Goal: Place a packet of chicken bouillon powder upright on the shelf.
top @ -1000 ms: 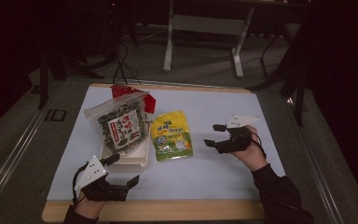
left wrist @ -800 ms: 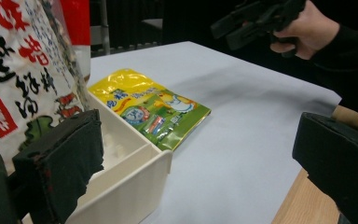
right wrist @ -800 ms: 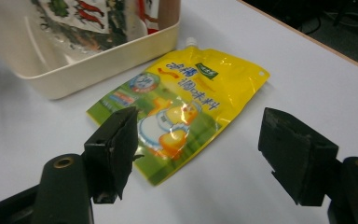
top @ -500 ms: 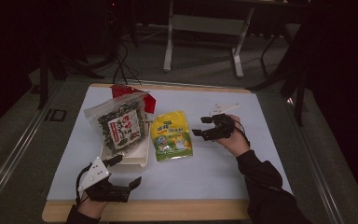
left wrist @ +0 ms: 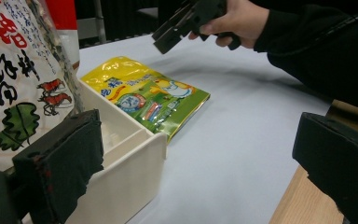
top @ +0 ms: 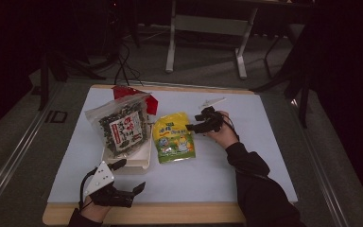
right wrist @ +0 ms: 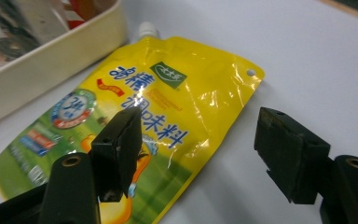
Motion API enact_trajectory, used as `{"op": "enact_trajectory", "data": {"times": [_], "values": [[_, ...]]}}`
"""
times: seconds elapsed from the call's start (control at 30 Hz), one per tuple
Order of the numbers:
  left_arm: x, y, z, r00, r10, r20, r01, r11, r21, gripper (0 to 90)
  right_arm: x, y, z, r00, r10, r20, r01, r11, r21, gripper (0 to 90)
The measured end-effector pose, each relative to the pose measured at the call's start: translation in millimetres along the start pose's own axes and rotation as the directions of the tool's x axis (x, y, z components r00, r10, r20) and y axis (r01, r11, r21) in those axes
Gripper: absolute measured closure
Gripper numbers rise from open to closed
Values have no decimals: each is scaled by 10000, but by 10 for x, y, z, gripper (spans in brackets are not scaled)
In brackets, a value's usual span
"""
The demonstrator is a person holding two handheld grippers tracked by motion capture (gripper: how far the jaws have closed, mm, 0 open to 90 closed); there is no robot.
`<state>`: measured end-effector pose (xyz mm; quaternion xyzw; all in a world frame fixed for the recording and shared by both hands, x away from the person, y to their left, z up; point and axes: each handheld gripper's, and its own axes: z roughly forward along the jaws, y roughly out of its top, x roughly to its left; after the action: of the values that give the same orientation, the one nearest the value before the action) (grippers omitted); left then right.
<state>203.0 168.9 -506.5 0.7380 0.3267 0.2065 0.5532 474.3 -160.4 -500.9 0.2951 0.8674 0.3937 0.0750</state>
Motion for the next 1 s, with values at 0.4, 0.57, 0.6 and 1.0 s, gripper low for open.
{"op": "enact_trajectory", "data": {"times": [0.4, 0.57, 0.6, 1.0], "values": [[-10, -20, -1, 10000, 61, 45, -61, 10000, 49, 31, -157, 95, 387, 9984, 558, 55, -560, 9969, 552, 325], [-7, -26, -3, 10000, 17, 61, -18, 10000, 86, 31, -207, 114, 504, 9969, 790, -17, -786, 9943, 723, 324], [-6, -28, -3, 10000, 9, 62, -10, 10000, 95, 31, -216, 117, 523, 9966, 820, -5, -816, 9933, 815, 324], [-19, -48, 8, 9999, 27, 130, -30, 9998, 213, 30, -281, 137, 658, 9942, 997, -399, -942, 9882, 1211, 399]]}}
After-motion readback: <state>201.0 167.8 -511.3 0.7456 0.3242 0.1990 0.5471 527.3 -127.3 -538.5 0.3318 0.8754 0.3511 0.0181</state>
